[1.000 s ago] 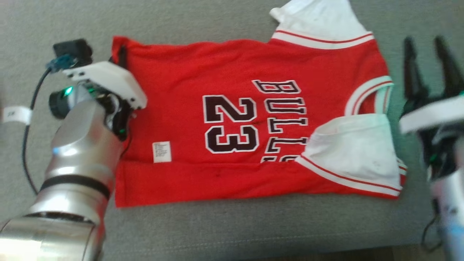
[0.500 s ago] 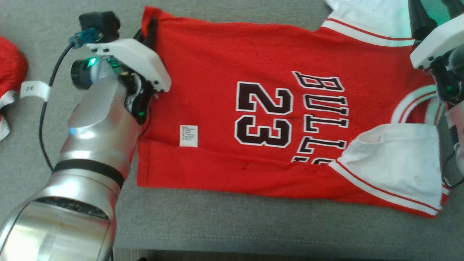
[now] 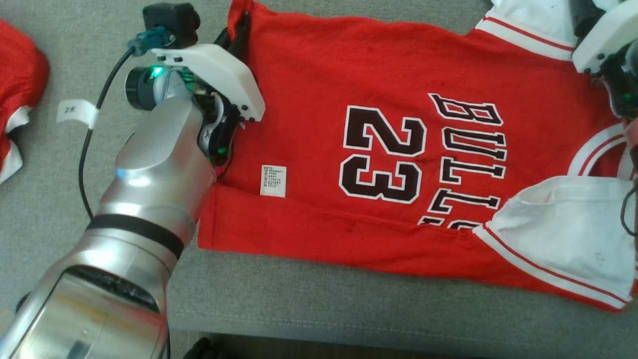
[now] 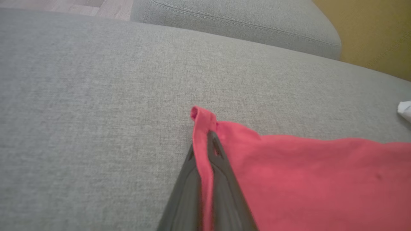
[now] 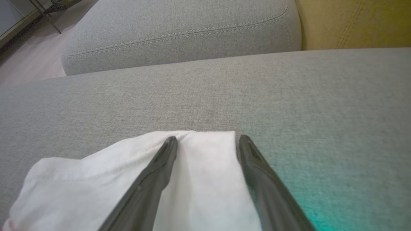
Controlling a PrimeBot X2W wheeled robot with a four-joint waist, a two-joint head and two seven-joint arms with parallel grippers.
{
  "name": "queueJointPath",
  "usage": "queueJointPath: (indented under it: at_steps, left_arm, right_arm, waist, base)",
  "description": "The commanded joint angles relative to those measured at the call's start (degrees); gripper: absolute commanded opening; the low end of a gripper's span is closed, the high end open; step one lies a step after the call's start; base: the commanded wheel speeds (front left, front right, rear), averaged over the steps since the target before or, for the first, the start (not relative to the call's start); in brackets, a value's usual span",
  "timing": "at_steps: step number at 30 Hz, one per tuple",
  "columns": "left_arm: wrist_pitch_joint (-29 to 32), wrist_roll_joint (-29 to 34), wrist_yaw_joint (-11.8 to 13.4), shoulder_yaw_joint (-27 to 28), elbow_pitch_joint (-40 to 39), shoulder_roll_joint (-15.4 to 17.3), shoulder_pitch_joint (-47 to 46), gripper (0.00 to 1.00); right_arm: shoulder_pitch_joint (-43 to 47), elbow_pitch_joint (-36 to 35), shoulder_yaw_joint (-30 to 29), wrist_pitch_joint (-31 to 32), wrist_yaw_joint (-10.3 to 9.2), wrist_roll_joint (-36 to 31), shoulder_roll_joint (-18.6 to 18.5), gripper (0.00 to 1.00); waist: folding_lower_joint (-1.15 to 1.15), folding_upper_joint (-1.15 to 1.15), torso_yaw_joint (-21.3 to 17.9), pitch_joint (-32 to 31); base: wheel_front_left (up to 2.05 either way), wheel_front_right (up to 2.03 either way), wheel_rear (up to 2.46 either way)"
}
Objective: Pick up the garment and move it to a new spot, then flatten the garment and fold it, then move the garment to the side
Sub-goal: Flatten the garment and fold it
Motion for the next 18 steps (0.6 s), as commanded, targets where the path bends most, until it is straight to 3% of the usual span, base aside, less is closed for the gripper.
queueJointPath:
  at_steps: [1, 2, 3, 11, 18]
  left_arm:
    - [-0.32, -0.3, 0.26, 0.53, -1.27, 1.76, -1.86, 0.0]
    - [-0.48, -0.82, 0.45, -0.03, -1.28, 1.76, -1.99, 0.0]
    - [-0.64, -1.29, 0.61, -0.53, -1.23, 1.76, -2.09, 0.0]
    - [-2.36, -3.75, 1.24, -2.15, 0.86, 1.76, -2.7, 0.0]
    - [-3.21, -3.09, 1.2, 0.17, 0.34, 3.53, -1.34, 0.0]
  right_arm:
    - [0.01, -0.81, 0.9, 0.49, -0.05, 0.58, -0.51, 0.47]
    - [-0.31, -0.51, 1.49, 0.61, -0.05, 1.07, -0.52, 0.07]
    - [-0.55, -0.28, 2.02, 0.69, -0.05, 1.6, -0.53, 0.0]
    - [-0.35, -2.6, 5.91, -2.98, -0.05, 6.26, -1.55, 0.0]
    - [3.68, -10.05, 10.27, -7.2, -0.05, 10.58, -4.88, 0.0]
  waist:
    - [-0.01, 0.0, 0.03, 0.09]
    - [-0.01, 0.0, 0.04, 0.15]
    - [-0.01, 0.0, 0.03, 0.16]
    - [-0.01, 0.0, -1.14, -0.92]
    - [-0.01, 0.0, -2.71, -2.61]
  base:
    - [0.0, 0.0, 0.0]
    - [0.0, 0.0, 0.0]
    - [0.0, 0.0, 0.0]
    - [0.0, 0.0, 0.0]
    - [0.0, 0.0, 0.0]
